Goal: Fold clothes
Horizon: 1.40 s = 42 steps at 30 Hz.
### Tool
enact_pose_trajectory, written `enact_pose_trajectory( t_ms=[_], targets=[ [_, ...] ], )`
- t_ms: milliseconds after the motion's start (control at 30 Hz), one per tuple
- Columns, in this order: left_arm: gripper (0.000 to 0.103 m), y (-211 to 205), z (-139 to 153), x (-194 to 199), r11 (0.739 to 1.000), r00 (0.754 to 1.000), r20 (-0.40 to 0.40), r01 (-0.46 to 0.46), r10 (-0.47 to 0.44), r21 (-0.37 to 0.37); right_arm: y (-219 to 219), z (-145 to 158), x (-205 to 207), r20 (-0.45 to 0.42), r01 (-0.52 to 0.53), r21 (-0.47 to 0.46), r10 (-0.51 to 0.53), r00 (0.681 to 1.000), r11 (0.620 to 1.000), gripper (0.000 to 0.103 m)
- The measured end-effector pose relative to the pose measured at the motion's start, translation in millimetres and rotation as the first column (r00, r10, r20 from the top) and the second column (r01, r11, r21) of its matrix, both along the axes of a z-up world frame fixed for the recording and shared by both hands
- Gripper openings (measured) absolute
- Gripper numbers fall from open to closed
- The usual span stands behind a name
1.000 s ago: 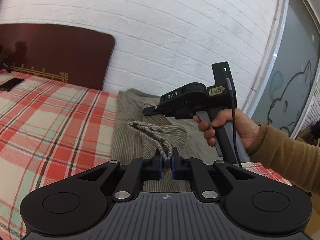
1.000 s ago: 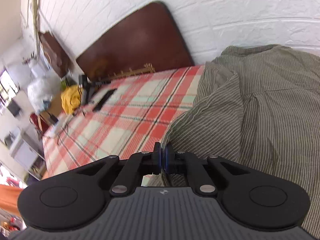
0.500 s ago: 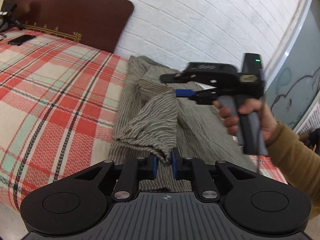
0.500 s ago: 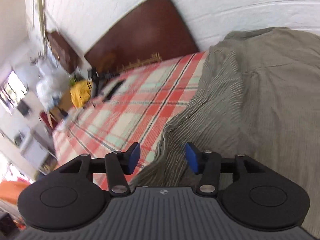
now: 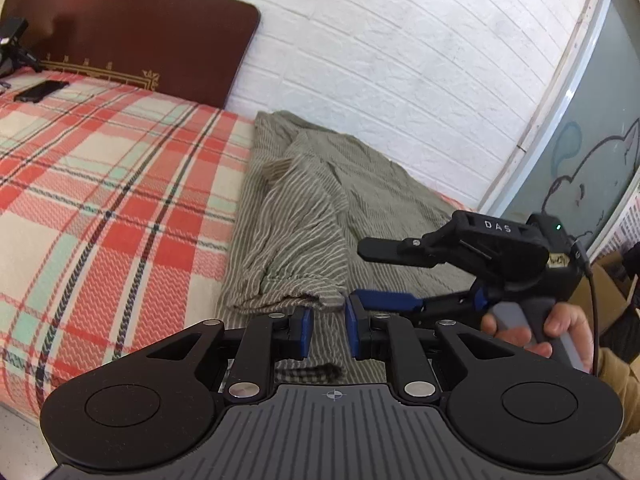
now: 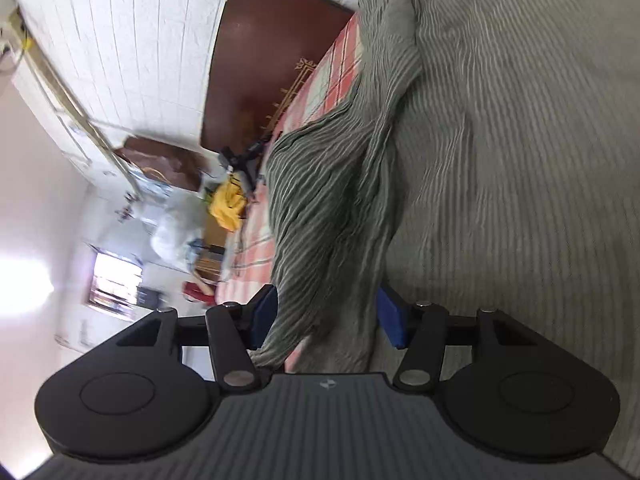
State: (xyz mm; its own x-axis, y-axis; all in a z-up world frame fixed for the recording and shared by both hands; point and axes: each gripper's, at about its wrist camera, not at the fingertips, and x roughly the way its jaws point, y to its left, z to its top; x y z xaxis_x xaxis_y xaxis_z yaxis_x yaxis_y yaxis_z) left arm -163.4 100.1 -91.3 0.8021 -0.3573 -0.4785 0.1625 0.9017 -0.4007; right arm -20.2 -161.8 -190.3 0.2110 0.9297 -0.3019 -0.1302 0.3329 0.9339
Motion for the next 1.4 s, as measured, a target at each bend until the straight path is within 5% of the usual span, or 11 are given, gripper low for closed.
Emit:
enact_pose_trajectory(
  t_ms=[300, 633, 667, 733, 767, 933, 1100, 1233, 1400],
  targets=[
    [0.035, 5, 9, -2, 1.000, 0.999, 0.032, -0.009, 0.009, -0.005, 36, -7, 8, -0.017, -0.037, 0.069, 0.038, 0.999, 0.997, 0.059],
    [0.039, 17, 2, 3, 1.000, 1.000, 0.003, -0.022, 0.022, 0.011, 67, -12, 18, -0.041, -0.028, -0.019, 0.028, 0.999, 0.999, 0.053],
    [0.040, 19, 3, 2, 1.000, 1.000, 0.005, -0.019, 0.019, 0.018, 70, -11, 18, -0.031, -0.035, -0.030, 0.034, 0.999, 0.999, 0.048],
    [0.048, 26, 7, -1, 1.000, 1.000, 0.016, -0.021, 0.021, 0.023, 77, -9, 18, -0.004, -0.048, -0.059, 0.048, 0.999, 0.997, 0.009],
    [0.057, 31, 10, -2, 0.999, 0.999, 0.023, -0.028, 0.028, 0.023, 79, -5, 18, 0.016, -0.047, -0.072, 0.048, 0.999, 0.996, 0.004],
    [0.072, 63, 22, 8, 0.997, 0.996, 0.036, -0.078, 0.079, -0.028, 50, 36, 11, 0.150, -0.039, -0.020, 0.042, 0.988, 0.999, 0.004],
    [0.073, 73, 13, 34, 0.996, 1.000, -0.018, -0.024, 0.023, -0.080, 9, 63, -5, 0.224, -0.021, -0.019, 0.025, 0.974, 1.000, 0.004],
    [0.078, 64, -1, 50, 0.991, 0.997, -0.043, 0.054, -0.059, -0.123, -9, 50, -10, 0.184, 0.017, -0.049, -0.008, 0.983, 0.999, 0.004],
    [0.078, 47, -10, 70, 0.987, 0.987, -0.068, 0.137, -0.143, -0.078, -12, 29, -9, 0.123, 0.042, -0.060, -0.035, 0.992, 0.997, 0.004]
  ],
)
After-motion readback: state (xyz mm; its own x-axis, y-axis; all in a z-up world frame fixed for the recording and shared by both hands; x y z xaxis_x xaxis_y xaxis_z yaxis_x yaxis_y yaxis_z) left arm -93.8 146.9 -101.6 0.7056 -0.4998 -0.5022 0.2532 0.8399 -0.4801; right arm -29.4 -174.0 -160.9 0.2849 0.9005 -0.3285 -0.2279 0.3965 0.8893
